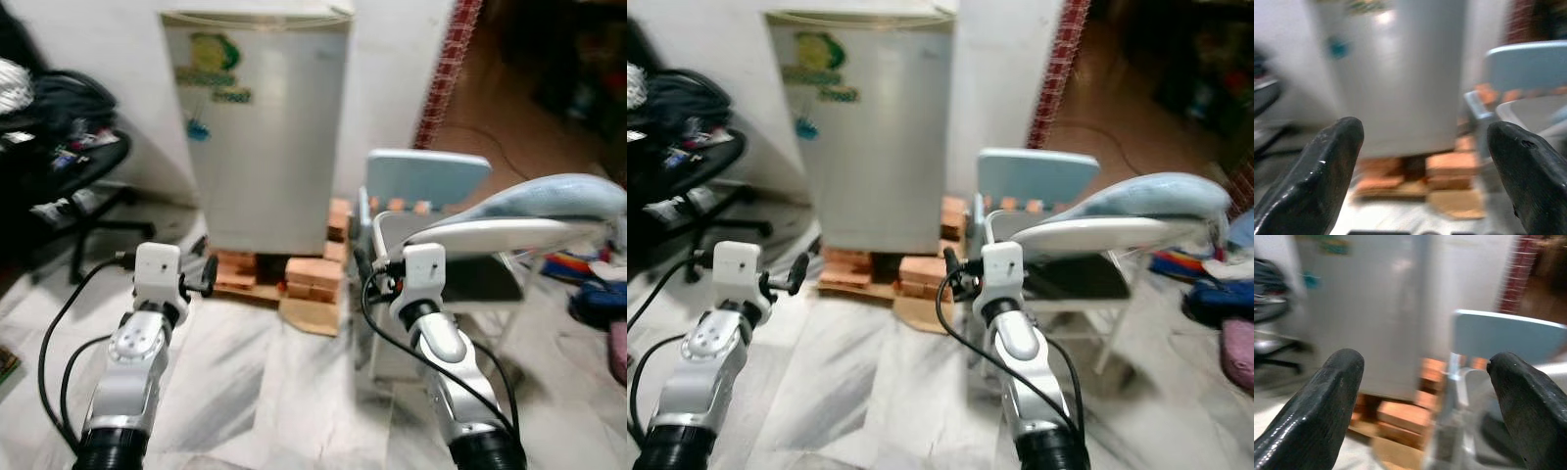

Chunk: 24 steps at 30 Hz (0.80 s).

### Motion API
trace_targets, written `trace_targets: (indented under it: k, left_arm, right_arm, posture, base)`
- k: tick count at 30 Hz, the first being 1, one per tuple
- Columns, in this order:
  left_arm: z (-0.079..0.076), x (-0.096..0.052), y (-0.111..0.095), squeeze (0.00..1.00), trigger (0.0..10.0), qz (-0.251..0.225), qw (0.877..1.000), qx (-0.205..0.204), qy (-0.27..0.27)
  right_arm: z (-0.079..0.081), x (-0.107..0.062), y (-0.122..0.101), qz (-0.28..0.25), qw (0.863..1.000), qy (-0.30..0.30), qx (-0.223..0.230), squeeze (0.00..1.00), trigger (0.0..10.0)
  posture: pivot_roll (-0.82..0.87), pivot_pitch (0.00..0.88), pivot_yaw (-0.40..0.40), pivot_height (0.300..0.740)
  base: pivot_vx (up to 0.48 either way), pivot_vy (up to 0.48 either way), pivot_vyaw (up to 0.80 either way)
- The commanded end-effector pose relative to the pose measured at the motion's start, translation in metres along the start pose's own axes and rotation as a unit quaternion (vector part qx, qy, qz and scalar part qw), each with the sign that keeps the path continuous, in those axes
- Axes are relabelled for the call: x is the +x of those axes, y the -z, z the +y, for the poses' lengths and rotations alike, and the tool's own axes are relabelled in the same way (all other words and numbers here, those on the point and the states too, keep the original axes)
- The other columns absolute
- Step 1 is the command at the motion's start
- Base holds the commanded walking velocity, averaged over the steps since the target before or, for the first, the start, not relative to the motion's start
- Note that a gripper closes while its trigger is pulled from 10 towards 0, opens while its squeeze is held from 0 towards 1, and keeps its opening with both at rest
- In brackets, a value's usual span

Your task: Restocking fridge

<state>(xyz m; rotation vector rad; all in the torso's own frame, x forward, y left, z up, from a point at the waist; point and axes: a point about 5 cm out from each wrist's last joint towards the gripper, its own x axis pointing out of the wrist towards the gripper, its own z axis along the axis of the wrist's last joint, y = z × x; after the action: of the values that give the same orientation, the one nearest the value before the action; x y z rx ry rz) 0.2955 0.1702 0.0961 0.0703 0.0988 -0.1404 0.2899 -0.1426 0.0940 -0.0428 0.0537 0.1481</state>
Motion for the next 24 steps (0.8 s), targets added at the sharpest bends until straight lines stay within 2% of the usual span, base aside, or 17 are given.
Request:
trace_targets:
  k: [1,8,13,16,20,24]
  left_arm:
    - [0.012,-0.004,0.003,0.00,10.0,0.012,1.000,0.007,-0.019]
    - [0.017,-0.015,0.008,0.00,10.0,0.014,1.000,-0.001,-0.026]
    - [0.026,-0.012,0.006,0.00,10.0,0.006,0.999,-0.014,-0.034]
    - [0.025,-0.009,0.006,0.00,10.0,0.013,0.999,-0.036,-0.018]
    - [0.021,-0.008,0.007,0.00,10.0,0.010,0.999,-0.029,-0.013]
    - [0.018,-0.010,0.014,0.00,10.0,0.015,0.999,-0.045,-0.027]
  right_arm:
    - [0.004,0.003,-0.007,-0.013,1.000,-0.006,0.001,0.00,10.0]
    - [-0.001,-0.002,-0.005,-0.008,1.000,0.002,-0.002,0.00,10.0]
    - [-0.003,-0.007,-0.002,-0.007,1.000,0.010,0.006,0.00,10.0]
    - [-0.002,-0.007,-0.001,-0.005,1.000,0.011,0.007,0.00,10.0]
    - [-0.001,-0.005,0.000,-0.005,1.000,0.010,0.007,0.00,10.0]
    - [0.001,-0.004,0.002,-0.002,1.000,0.012,0.012,0.00,10.0]
  posture:
    - [0.04,0.025,0.018,0.740]
    - [0.05,0.056,0.010,0.740]
    - [0.04,0.046,0.000,0.740]
    - [0.04,0.040,-0.004,0.740]
    - [0.04,0.034,-0.002,0.740]
    - [0.03,0.025,0.003,0.740]
  base:
    - [0.000,0.480,-0.80]
    - [0.000,0.480,-0.80]
    - [0.000,0.480,0.00]
    - [0.000,0.480,0.00]
    - [0.000,0.480,0.00]
    - [0.000,0.480,0.00]
